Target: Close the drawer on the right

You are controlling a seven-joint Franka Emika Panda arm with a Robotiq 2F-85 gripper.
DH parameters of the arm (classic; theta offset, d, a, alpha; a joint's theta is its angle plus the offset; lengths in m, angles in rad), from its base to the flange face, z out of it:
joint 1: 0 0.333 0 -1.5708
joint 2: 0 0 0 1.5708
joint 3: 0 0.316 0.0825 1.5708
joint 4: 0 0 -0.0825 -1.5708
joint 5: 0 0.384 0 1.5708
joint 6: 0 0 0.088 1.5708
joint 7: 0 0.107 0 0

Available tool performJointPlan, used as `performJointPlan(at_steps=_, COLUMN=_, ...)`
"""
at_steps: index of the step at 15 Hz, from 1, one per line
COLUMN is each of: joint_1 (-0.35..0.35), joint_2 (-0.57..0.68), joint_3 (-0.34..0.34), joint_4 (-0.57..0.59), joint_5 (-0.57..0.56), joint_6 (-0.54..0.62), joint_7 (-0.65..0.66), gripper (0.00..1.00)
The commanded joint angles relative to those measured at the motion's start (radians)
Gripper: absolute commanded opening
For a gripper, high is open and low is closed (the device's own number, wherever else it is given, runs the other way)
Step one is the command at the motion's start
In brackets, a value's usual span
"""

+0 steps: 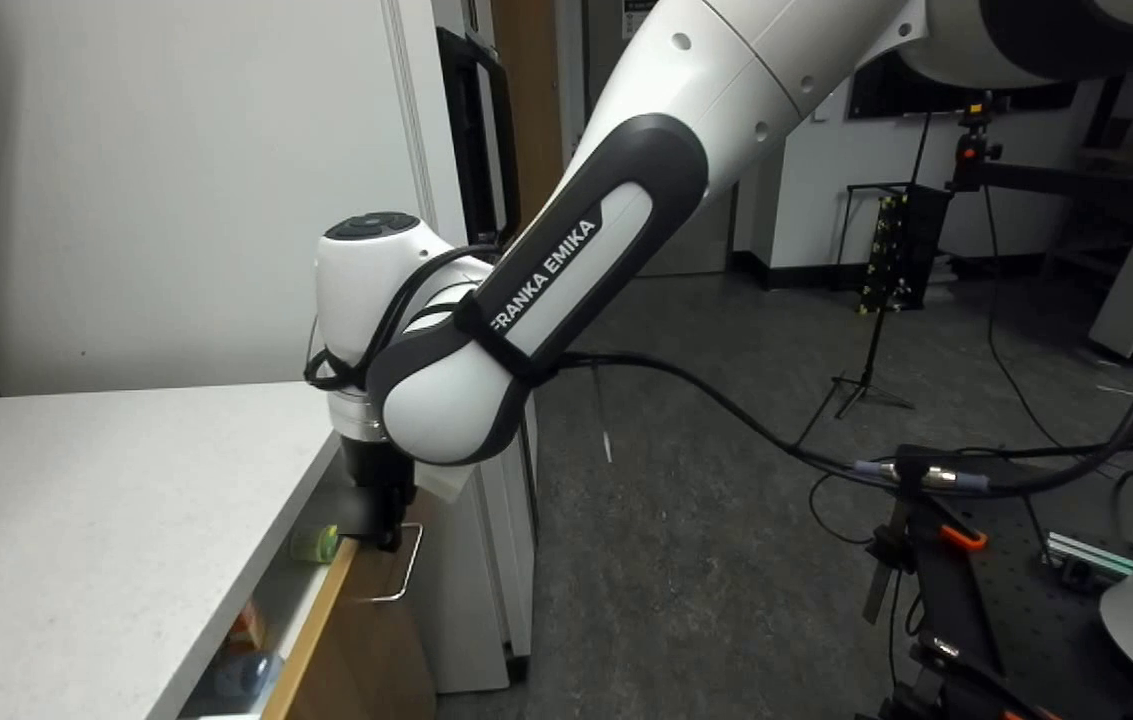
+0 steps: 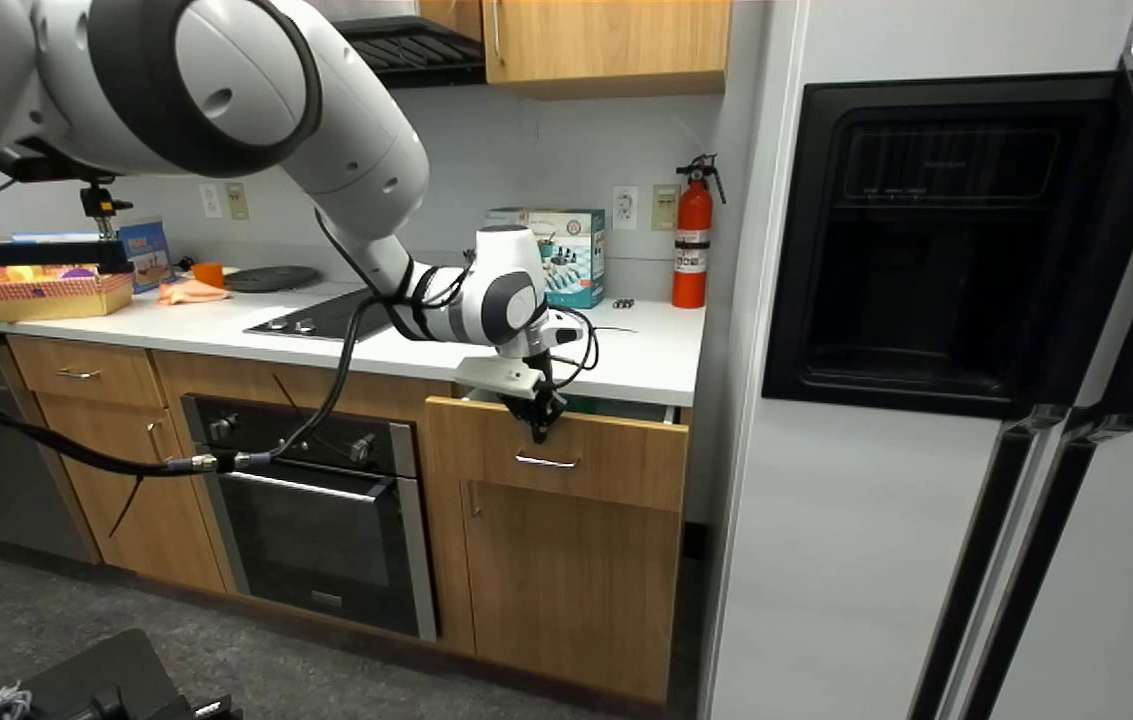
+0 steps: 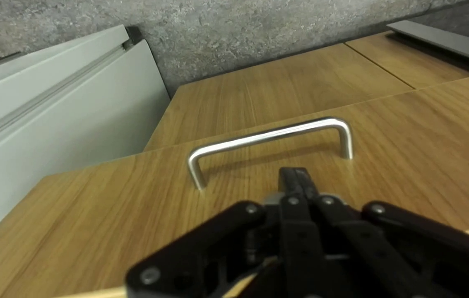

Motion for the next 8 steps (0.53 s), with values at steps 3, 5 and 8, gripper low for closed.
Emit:
performJointPlan(at_steps=3, joint_1=-0.027, joint_2=-0.053, joint_3=0.064, joint_4=0.089, joint_5=0.026, joint_6=-0.103, joint_7=-0.138, gripper=0.0)
performJointPlan(at_steps=5, joint_1=-0.035, joint_2=-0.096, joint_3=0.082, joint_4=0.108, joint_5=0.031, joint_6=-0.168, joint_7=-0.19, gripper=0.0)
performJointPlan(at_steps=8, joint_1=-0.033, joint_2=-0.15, joint_3=0.079, joint_4=0.149, joint_5=0.021, joint_6=-0.259, joint_7=-0.234, gripper=0.0)
